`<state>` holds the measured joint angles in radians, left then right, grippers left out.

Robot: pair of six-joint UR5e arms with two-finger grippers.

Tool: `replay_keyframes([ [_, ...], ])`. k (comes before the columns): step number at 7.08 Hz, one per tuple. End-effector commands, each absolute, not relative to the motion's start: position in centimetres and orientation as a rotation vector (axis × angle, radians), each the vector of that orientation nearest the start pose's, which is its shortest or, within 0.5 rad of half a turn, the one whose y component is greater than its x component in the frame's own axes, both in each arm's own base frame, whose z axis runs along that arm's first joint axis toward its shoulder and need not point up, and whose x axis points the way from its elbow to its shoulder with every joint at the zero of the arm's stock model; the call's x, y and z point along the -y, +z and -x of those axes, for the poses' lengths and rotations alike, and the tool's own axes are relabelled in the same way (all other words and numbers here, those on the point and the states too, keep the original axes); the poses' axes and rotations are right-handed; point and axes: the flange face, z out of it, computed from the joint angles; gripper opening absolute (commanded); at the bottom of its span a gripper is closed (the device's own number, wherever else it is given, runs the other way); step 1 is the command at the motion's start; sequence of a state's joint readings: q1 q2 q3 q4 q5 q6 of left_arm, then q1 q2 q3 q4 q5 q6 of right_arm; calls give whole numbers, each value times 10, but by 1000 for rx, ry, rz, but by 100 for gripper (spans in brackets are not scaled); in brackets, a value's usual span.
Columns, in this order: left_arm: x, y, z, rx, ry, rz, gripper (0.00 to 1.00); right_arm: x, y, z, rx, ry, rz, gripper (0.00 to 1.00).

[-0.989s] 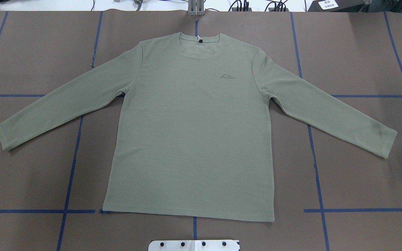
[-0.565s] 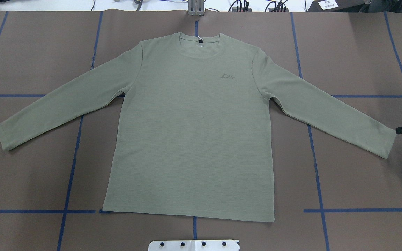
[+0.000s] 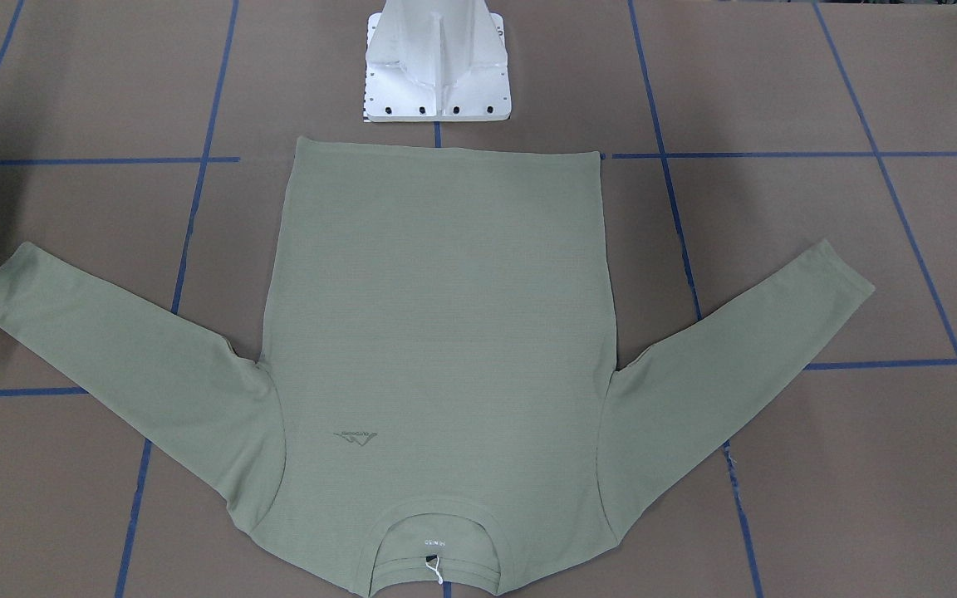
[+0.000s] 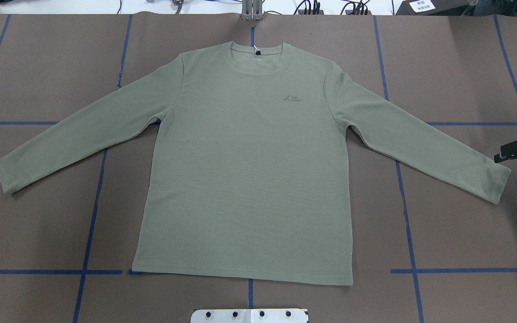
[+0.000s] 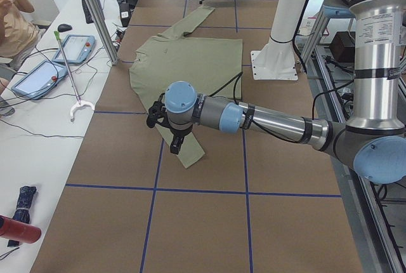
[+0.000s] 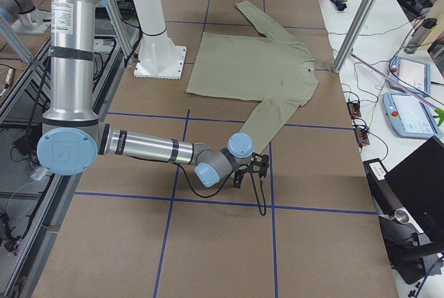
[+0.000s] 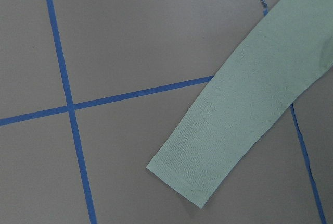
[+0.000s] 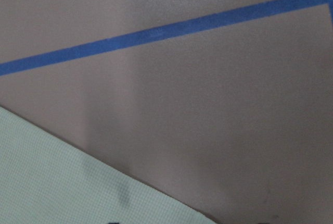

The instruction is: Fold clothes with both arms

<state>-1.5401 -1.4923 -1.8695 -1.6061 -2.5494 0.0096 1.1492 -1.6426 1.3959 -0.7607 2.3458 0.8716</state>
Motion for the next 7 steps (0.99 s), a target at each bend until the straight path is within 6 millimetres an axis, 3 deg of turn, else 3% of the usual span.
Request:
replay_keyframes([
  [1,462,530,37,-976,162,-224,99,455,693,142,920,190,40,89],
  [2,461,530,37,-976,160,-222,99,455,694,142,918,189,40,88],
  [4,462,531,37,-976,160,-221,99,454,696,142,915,191,46,71],
  [7,462,530,36,-976,159,-221,99,451,703,141,909,194,56,65],
])
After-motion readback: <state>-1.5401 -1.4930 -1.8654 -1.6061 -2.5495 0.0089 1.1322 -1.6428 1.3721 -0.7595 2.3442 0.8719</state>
